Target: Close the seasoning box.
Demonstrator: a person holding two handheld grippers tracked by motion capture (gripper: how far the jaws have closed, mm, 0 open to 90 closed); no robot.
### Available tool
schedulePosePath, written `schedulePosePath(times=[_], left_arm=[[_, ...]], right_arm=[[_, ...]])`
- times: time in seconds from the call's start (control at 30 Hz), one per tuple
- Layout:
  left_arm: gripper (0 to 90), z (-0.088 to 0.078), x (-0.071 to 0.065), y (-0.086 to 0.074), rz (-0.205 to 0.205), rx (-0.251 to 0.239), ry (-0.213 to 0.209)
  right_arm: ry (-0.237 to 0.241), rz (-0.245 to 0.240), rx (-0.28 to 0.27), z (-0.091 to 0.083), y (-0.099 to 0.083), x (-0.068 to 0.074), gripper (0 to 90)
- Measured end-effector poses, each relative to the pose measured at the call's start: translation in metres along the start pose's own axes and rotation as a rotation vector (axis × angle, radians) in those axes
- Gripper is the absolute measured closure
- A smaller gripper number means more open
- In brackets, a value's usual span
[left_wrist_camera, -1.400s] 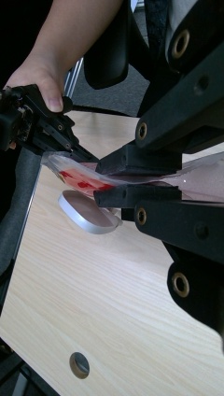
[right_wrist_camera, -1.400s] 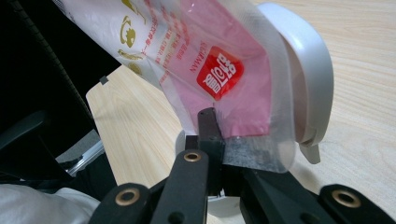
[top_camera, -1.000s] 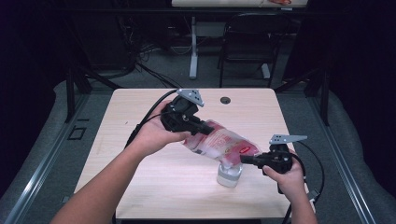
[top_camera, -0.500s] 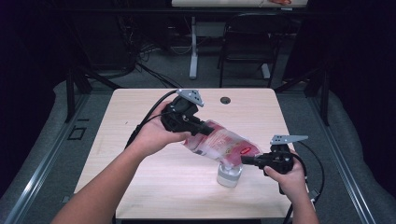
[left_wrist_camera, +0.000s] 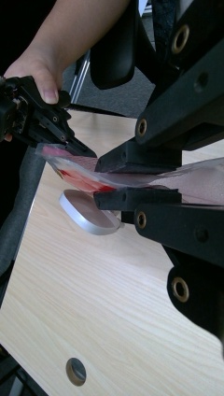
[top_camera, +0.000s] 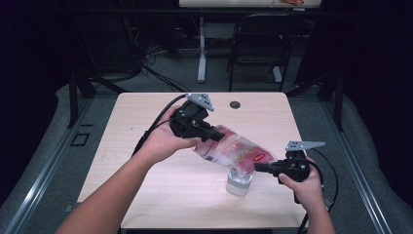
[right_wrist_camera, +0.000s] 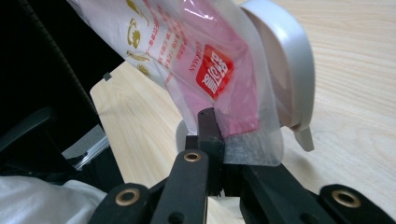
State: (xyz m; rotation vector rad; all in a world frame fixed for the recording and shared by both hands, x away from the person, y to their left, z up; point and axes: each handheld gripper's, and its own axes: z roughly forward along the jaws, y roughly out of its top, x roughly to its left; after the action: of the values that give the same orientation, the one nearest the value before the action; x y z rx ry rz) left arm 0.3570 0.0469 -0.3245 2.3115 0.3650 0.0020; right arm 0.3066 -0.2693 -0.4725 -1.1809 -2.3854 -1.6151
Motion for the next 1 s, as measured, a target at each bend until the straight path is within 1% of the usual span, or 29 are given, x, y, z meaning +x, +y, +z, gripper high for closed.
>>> schedulePosePath(times=[0.03, 0.13, 0.23, 0.47, 0.6, 0.67, 0.7, 0.8, 0.9, 0.93, 0.97, 1.0], left_arm=[[83.3, 0.000, 0.000, 0.000, 0.007, 0.001, 0.001], [83.3, 0.001, -0.002, 0.001, 0.007, -0.001, 0.001], [83.4, 0.001, -0.003, 0.002, 0.017, 0.001, 0.005], [84.1, -0.001, -0.004, 0.002, 0.016, 0.002, 0.011], [84.2, -0.003, -0.004, 0.000, 0.017, 0.004, 0.016], [84.2, -0.004, -0.004, -0.001, 0.010, 0.003, 0.017], [84.2, -0.005, -0.004, -0.002, 0.013, 0.006, 0.020], [84.2, -0.007, -0.004, -0.004, 0.004, 0.004, 0.025], [84.2, -0.009, -0.003, -0.006, 0.003, 0.004, 0.028], [84.1, -0.010, -0.003, -0.007, -0.003, 0.005, 0.029], [84.1, -0.011, -0.003, -0.007, -0.001, 0.002, 0.028], [84.0, -0.011, -0.002, -0.007, -0.003, -0.002, 0.027]], right_arm=[[0.002, 0.003, -0.004, 0.000, 0.000, 0.000, 90.0], [-0.001, 0.002, -0.005, 0.000, 0.000, -0.002, 89.9], [-0.003, 0.013, -0.016, 0.001, -0.001, -0.003, 89.9], [-0.033, 0.004, -0.031, 0.005, 0.000, -0.003, 89.6], [-0.034, 0.004, -0.035, 0.008, 0.001, -0.002, 89.5], [-0.034, 0.004, -0.040, 0.010, 0.002, -0.002, 89.4], [-0.030, 0.001, -0.038, 0.011, 0.002, -0.002, 89.4], [-0.029, -0.011, -0.028, 0.015, 0.004, -0.001, 89.4], [-0.010, -0.012, -0.014, 0.018, 0.004, 0.000, 89.5], [-0.008, -0.012, -0.012, 0.019, 0.004, 0.001, 89.5], [-0.005, -0.013, -0.010, 0.019, 0.004, 0.001, 89.5], [0.006, -0.014, -0.011, 0.020, 0.004, 0.002, 89.6]])
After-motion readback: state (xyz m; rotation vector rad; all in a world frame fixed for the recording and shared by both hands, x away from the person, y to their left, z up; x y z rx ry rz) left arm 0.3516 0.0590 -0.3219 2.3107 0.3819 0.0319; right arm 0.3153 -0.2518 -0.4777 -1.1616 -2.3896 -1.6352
